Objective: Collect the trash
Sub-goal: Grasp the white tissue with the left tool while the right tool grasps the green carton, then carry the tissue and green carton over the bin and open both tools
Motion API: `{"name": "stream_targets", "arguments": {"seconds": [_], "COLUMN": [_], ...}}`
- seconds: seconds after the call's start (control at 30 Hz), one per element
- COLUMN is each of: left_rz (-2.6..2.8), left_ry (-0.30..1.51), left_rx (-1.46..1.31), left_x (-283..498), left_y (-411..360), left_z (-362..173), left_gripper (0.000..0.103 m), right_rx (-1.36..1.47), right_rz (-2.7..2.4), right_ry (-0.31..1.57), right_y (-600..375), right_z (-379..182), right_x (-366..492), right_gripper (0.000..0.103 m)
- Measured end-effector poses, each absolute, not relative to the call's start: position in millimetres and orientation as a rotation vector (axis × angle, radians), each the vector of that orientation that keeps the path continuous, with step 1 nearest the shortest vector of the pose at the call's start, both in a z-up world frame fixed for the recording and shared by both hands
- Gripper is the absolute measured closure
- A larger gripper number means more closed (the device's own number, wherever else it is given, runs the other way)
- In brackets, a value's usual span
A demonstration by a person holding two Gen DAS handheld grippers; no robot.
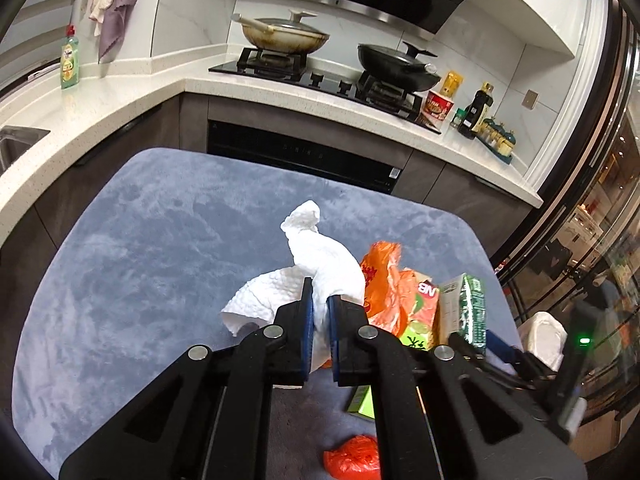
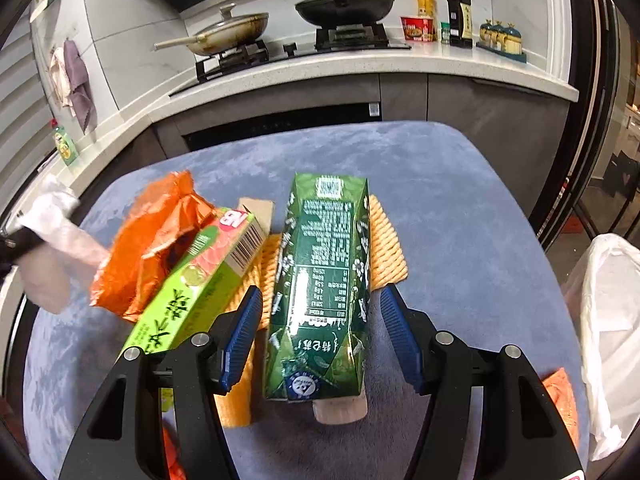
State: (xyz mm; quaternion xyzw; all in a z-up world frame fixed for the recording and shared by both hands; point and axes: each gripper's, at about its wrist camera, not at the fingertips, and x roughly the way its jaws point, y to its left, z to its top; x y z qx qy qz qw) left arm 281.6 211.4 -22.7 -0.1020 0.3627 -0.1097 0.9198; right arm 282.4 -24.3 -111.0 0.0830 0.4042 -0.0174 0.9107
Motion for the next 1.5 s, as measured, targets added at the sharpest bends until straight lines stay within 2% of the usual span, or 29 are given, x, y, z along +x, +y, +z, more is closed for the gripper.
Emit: {"name": "stream_targets", "arguments": {"seconds": [0.13,0.2,0.27,0.63,1.07,1.5], "left_rz": [-0.230,-0.233,-0.236,-0.318,-0.542,-0.747], "left_ry": [0.725,0.711,0.700,0.620,0.551,0.610], "left_rx": [-0.203,-0.203,-0.204,-0.164,-0.098,0.006], "left_x": [276,273,271,248,198,157], "left_y": [212,211,209,167,38,-115], "left_z": [-13,-6,0,44,90,73], "left_gripper": [0.097,0.097,0.097,0.097,0.097,0.097], "right_rx": [0.168,0.166,0.162,0.214,0.285,0.383], "right_rz": [-0.029,-0.026,-0.020,-0.036,-0.192,-0.390], "right_ry": [0.852,0.852,0.847,0.712,0.558,0.569], "right_y": [-23,-22,-22,-54,-169,-293], "right_z": [-119,-119,-116,-62,2,-13], "right_x": [287,287,285,249,167,90], "right_gripper": [0.045,0.053,0.055,0.055,0.055,0.055]}}
